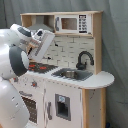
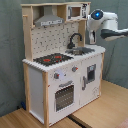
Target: Play with the kitchen
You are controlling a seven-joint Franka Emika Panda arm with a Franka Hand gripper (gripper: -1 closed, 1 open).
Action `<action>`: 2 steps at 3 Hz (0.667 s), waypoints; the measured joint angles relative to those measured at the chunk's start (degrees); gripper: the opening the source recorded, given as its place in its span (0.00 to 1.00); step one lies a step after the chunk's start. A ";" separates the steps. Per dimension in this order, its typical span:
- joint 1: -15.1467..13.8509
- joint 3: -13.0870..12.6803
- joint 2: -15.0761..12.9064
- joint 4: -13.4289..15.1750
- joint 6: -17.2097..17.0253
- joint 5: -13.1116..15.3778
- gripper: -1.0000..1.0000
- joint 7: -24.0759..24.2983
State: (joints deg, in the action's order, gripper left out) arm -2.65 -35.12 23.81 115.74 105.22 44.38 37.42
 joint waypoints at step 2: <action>-0.02 0.99 -7.73 -5.53 1.87 -4.23 1.00 4.54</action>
State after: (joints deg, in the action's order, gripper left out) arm -2.67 -34.13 16.08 110.21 107.09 40.15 41.96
